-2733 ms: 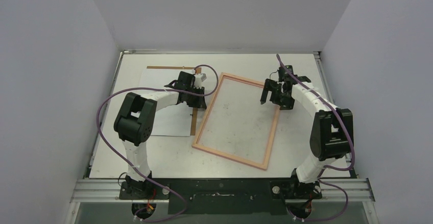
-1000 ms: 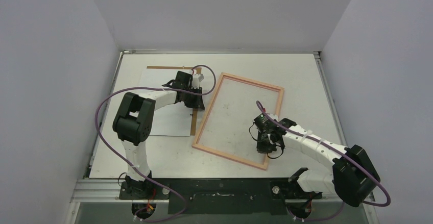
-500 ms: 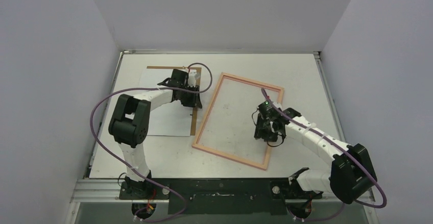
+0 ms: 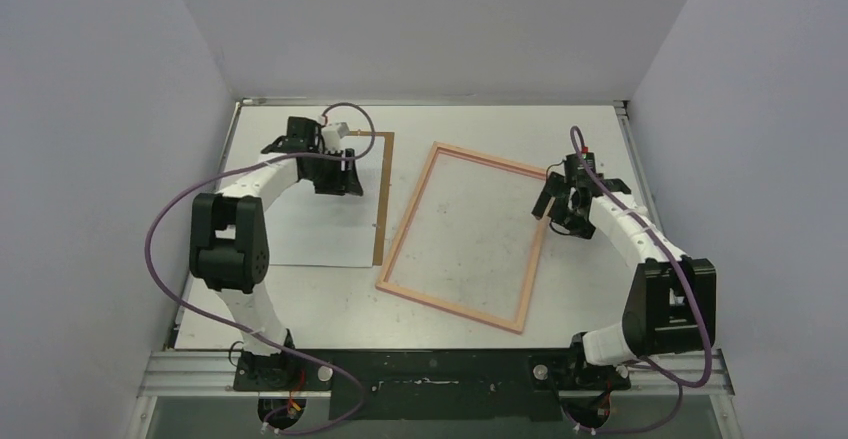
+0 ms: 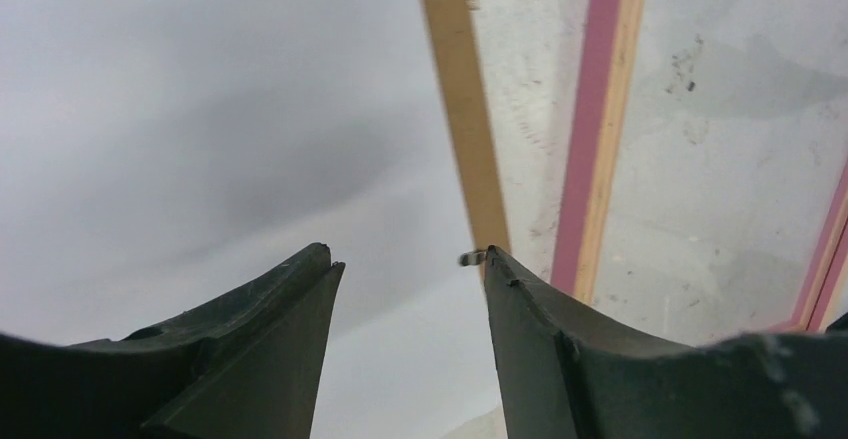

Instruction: Put the photo into the frame

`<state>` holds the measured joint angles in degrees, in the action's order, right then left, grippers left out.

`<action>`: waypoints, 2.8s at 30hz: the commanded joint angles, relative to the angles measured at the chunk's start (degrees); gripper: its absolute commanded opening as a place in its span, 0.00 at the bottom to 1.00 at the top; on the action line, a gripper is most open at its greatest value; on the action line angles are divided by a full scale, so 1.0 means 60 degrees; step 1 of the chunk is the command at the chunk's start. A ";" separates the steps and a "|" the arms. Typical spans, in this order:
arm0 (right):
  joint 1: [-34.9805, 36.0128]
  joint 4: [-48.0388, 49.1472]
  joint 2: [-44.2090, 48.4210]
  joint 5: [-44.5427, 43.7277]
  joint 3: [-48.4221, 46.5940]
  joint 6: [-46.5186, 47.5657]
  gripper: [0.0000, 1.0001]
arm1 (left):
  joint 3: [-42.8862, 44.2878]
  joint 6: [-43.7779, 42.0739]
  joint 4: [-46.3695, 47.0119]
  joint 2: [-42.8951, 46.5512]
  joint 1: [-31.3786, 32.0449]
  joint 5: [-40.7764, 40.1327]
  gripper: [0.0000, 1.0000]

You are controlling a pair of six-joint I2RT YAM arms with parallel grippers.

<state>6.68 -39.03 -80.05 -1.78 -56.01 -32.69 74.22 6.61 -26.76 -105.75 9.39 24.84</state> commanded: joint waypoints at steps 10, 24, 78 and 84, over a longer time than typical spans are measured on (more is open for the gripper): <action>0.2670 0.1247 -0.2450 -0.0099 -0.3462 -0.0293 0.87 | 0.1524 -0.3788 -0.3451 0.0265 -0.4954 -0.0381 0.59; 0.5929 0.1621 -0.8303 0.1437 -0.9600 -0.0817 0.89 | 0.1287 -0.4052 -0.3129 -0.0693 -0.6063 0.0657 0.95; 0.6158 0.3376 -0.8625 0.1979 -0.7451 -0.1642 0.62 | 0.0886 -0.4569 -0.2296 -0.0159 -0.5900 -0.2106 0.78; 0.6286 0.3490 -0.8517 0.2528 -0.7771 -0.2109 0.69 | 0.0790 -0.4549 -0.2141 -0.0204 -0.5920 -0.2204 0.80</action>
<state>43.59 -12.12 -133.45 13.19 -102.80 -43.92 77.30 -20.16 -39.70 -109.06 -25.69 10.57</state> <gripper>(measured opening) 0.676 0.807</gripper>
